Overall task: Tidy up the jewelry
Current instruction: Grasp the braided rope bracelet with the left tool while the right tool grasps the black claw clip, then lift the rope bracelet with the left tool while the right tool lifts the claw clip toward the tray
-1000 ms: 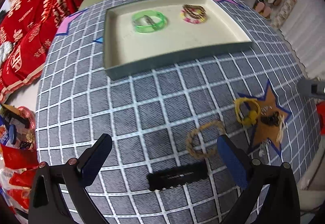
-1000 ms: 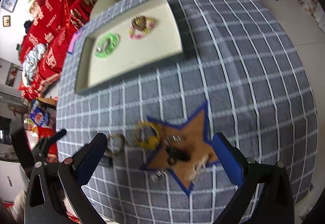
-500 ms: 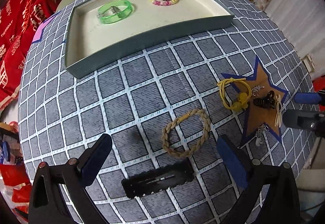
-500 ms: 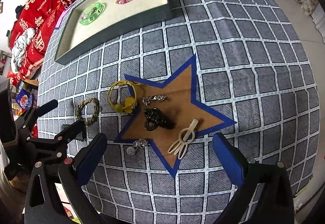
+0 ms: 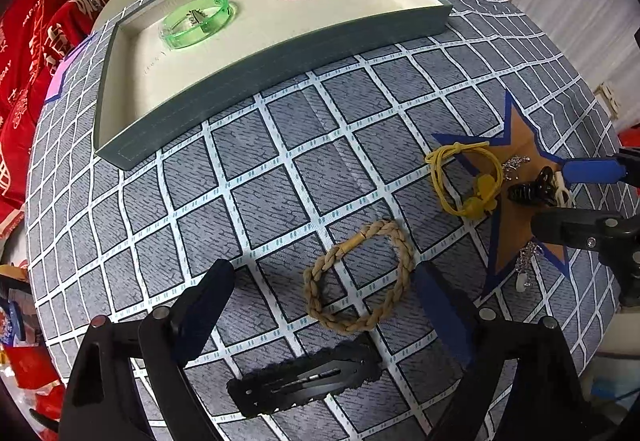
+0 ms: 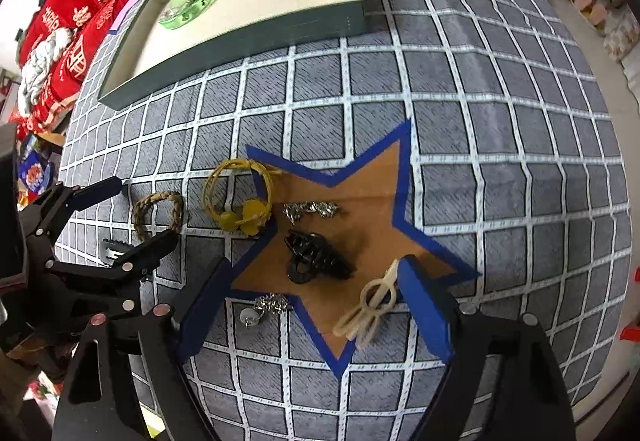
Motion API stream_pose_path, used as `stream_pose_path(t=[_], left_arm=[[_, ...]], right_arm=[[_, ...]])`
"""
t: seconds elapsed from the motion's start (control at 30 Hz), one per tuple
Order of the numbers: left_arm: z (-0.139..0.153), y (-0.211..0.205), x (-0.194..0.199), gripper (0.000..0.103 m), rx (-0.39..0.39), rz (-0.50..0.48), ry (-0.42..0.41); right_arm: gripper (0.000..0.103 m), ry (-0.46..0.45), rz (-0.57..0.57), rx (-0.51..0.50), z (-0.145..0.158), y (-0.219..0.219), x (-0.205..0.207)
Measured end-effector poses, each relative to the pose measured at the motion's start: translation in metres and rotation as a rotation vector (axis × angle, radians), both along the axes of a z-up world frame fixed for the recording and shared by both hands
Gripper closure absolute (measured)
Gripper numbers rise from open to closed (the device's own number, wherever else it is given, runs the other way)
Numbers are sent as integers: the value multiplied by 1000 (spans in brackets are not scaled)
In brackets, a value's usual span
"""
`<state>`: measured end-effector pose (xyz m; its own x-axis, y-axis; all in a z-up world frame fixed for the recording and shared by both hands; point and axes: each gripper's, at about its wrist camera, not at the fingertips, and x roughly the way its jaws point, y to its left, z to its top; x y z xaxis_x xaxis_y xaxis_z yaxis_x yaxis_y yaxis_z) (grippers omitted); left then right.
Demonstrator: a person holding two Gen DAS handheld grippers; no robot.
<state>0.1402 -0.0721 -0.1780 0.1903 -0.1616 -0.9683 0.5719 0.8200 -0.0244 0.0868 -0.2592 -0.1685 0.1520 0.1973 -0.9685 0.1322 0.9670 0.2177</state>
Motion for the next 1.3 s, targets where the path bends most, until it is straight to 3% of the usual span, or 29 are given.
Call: stream_pose_path(t=[0.07, 0.3, 0.37, 0.43, 0.57, 0.63, 0.73, 1.13, 1.2, 1.27, 1.3], left_arm=[[-2, -1, 0, 14, 0, -6, 2], [-2, -12, -3, 25, -12, -30, -5], [-1, -16, -5, 32, -17, -40, -9], [2, -20, -9, 43, -22, -53, -15], [5, -23, -15, 62, -34, -70, -26], [6, -23, -15, 77, -40, -79, -32], [6, -19, -14, 82, -48, -83, -31], [19, 4, -9, 82, -120, -4, -12], [19, 5, -8, 82, -123, 5, -11], [19, 5, -8, 82, -124, 9, -11], [19, 5, -8, 82, -124, 11, -11]], right_arm=[[29, 1, 13, -8, -1, 1, 0], [52, 8, 52, -43, -5, 12, 1], [67, 9, 65, -64, -7, 15, -1], [81, 7, 70, -67, -8, 17, -3], [86, -7, 48, -58, -6, 15, -3], [97, -11, 31, -41, -4, 11, -4], [97, -20, 18, -25, 0, 0, -7], [98, -51, -9, 38, 14, -13, -14], [91, -35, 3, 23, 11, -13, -14], [62, -36, 14, 0, 9, -8, -11], [57, -38, 21, -11, 8, -7, -10]])
